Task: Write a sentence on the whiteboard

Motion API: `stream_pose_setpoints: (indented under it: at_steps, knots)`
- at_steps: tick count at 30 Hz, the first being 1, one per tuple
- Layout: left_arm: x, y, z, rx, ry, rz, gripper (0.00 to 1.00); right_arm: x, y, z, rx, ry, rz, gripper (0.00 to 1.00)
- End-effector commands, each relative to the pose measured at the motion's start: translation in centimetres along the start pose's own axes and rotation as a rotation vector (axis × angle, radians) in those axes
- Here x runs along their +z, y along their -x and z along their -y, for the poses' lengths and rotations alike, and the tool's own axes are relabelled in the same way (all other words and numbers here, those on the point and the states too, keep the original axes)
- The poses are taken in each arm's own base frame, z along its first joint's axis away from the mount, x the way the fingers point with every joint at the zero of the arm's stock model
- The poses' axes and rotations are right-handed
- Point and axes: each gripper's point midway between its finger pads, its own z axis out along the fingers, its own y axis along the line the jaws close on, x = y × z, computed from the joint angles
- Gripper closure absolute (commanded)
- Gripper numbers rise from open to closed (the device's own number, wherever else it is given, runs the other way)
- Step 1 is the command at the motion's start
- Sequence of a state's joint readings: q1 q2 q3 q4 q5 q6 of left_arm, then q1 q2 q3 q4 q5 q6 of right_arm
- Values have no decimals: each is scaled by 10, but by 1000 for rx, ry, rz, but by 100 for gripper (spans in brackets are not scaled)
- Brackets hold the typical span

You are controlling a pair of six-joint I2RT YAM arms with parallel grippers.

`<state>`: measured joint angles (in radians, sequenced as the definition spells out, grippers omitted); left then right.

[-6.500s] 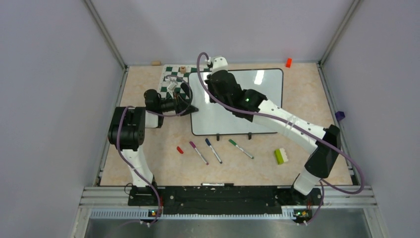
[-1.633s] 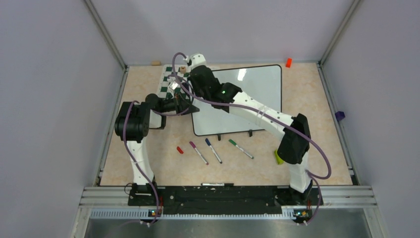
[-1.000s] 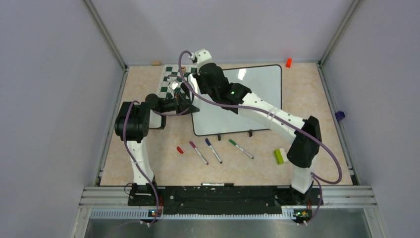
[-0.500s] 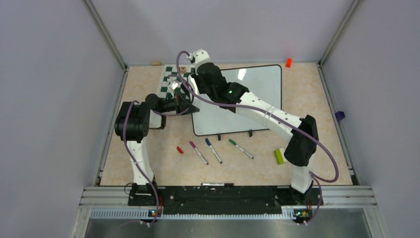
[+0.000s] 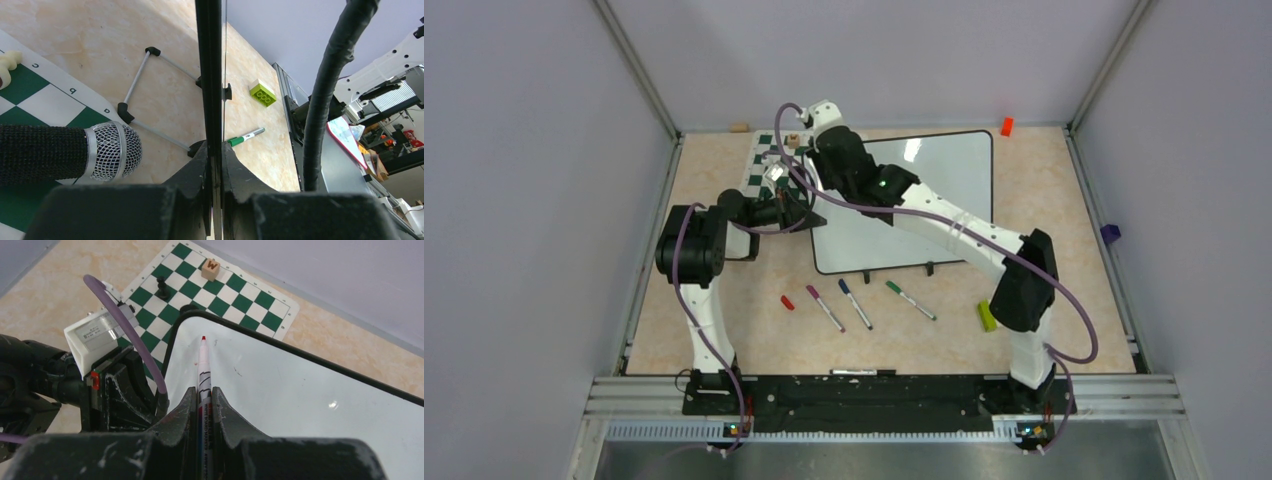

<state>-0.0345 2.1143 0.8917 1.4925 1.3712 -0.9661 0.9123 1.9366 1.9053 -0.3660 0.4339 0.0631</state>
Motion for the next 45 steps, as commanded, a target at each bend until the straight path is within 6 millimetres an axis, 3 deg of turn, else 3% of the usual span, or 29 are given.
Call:
stream_pose_setpoints:
  at_steps: [1, 18, 45]
  knots:
    - [0, 12, 5, 193, -11, 30, 100, 4, 22, 5, 37, -12, 48, 100]
    - [0, 12, 5, 193, -13, 28, 100, 13, 10, 8, 38, -32, 15, 100]
    - [0, 12, 6, 198, -12, 29, 100, -9, -24, 1, 59, 51, -83, 100]
